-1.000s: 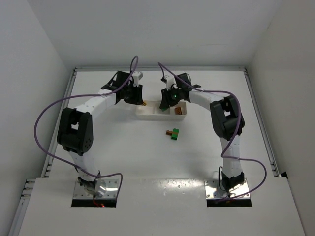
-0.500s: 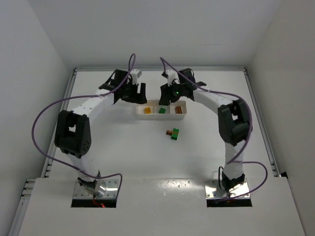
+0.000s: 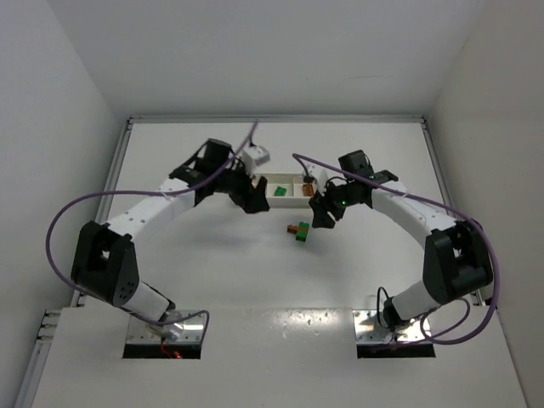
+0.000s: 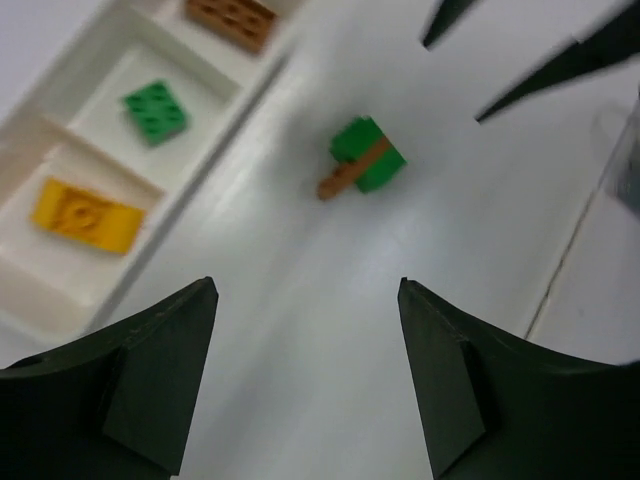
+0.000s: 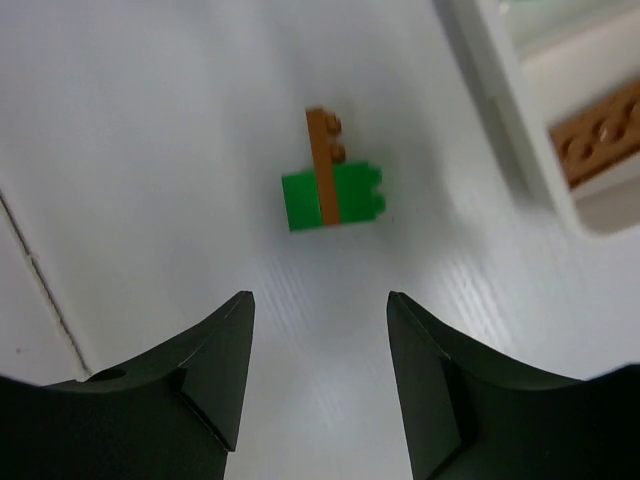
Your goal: Sort the legos into containers by color
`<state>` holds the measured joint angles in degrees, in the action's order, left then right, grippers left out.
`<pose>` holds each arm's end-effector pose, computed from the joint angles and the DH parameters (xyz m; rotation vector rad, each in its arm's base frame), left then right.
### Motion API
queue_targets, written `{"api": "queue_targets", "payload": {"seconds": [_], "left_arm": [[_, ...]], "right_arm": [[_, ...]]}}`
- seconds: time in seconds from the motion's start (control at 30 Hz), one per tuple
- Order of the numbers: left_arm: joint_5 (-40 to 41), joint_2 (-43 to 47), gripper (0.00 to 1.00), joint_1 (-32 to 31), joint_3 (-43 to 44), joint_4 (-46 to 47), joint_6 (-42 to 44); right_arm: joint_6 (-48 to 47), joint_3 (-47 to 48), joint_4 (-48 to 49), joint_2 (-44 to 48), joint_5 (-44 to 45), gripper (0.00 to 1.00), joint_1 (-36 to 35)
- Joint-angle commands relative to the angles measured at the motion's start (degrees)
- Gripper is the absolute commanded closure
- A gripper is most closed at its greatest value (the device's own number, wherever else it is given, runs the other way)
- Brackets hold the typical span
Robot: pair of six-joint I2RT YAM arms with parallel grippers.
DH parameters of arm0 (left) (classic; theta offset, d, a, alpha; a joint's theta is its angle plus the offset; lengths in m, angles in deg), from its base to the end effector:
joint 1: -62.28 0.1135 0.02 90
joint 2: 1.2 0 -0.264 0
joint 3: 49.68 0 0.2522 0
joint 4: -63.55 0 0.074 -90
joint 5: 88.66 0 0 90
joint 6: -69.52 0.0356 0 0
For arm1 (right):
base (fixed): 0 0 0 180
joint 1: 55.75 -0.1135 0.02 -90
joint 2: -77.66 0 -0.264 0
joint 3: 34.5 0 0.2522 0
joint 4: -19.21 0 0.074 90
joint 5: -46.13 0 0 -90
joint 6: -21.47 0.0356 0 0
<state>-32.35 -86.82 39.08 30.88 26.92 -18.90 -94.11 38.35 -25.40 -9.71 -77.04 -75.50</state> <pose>0.2941 -0.1475 0.2856 0.7910 2.1590 -0.8693 0.2807 0.1215 0.2249 -1.1490 2.2199 0.7060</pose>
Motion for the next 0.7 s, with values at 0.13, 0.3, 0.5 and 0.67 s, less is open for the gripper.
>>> {"api": "queue_targets", "payload": {"seconds": [0.13,0.3,0.5,0.67], "left_arm": [[-1.38,-4.81,0.30,-10.54,-1.42,-1.64,27.04],[-2.69,-10.34,0.31,-10.55,1.84,-2.18,41.37],[-4.01,-16.93,0.31,-10.55,4.03,-2.18,50.52],[-5.77,-21.07,0.34,-11.16,7.10,-3.41,52.73]], "right_arm": [[5.80,-4.42,0.79,5.98,4.34,0.44,7.96],[9.40,-7.31,-0.61,8.88,3.55,0.44,14.11],[12.93,-7.32,-1.14,8.89,-0.49,0.44,22.99],[12.93,-6.18,-3.16,8.89,-2.33,0.44,27.91]]}}
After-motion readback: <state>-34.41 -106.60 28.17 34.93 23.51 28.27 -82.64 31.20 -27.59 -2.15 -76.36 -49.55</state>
